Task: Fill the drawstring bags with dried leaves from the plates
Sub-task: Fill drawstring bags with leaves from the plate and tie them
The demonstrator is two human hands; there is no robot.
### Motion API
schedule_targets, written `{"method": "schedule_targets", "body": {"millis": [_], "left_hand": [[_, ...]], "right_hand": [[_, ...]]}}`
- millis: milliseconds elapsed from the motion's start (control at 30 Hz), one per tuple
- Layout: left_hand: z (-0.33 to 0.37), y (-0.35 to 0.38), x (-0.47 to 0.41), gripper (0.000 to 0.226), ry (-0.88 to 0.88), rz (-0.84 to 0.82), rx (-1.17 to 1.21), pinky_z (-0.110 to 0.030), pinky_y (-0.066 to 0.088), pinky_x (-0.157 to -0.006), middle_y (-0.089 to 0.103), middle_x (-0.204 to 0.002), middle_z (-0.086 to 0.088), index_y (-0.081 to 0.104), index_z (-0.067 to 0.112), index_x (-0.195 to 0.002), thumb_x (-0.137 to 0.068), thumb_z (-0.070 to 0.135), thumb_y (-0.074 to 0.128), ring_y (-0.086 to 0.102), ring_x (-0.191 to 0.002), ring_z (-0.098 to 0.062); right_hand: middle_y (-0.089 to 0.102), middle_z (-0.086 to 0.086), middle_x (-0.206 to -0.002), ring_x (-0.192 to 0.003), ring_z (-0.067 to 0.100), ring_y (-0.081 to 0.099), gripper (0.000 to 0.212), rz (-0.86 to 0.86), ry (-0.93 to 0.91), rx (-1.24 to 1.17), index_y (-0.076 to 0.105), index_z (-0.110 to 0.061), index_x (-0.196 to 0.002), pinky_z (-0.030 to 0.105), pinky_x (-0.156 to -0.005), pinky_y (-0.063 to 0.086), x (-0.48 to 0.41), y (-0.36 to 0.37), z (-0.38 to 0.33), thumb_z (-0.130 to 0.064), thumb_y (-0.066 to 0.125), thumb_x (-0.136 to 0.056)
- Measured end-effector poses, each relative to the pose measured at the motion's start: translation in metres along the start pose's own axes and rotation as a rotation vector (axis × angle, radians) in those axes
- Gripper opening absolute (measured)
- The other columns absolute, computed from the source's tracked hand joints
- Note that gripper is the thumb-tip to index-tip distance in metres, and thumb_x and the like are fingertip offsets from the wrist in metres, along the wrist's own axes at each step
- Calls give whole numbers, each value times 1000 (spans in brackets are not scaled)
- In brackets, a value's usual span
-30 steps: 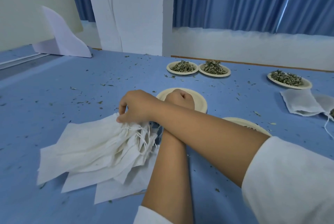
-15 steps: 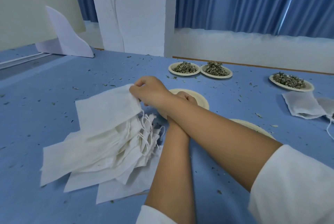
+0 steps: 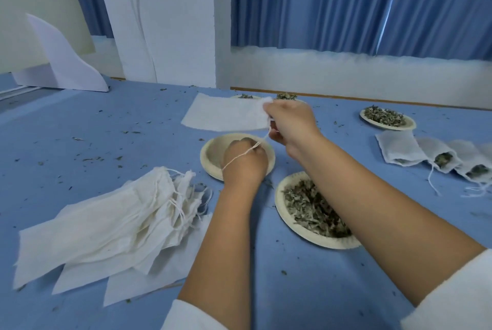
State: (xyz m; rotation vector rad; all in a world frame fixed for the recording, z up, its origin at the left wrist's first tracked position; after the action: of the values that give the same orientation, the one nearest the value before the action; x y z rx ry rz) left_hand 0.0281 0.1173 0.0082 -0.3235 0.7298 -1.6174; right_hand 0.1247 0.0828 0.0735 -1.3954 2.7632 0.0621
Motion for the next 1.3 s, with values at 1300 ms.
{"method": "schedule_targets", "body": {"millis": [1300], "left_hand": [[48, 25, 38, 9, 412, -119, 311, -7, 41, -69, 68, -86, 8, 72, 25, -79, -81, 19, 79, 56, -68, 5]], "right_hand": [[67, 3, -71, -40, 6, 52, 20, 110, 55, 172, 69, -15, -95, 21, -44, 43, 36, -128, 58, -3, 58, -84]]}}
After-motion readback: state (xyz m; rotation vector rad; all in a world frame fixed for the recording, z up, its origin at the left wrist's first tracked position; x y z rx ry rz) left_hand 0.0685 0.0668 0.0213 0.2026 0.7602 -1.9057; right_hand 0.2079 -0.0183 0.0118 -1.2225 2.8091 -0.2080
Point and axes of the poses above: each hand's wrist, its own x-axis away from the middle knuckle, its own y-axis out of the palm, z = x × y, the point moved 4 cm from there along -x, towards the middle knuckle
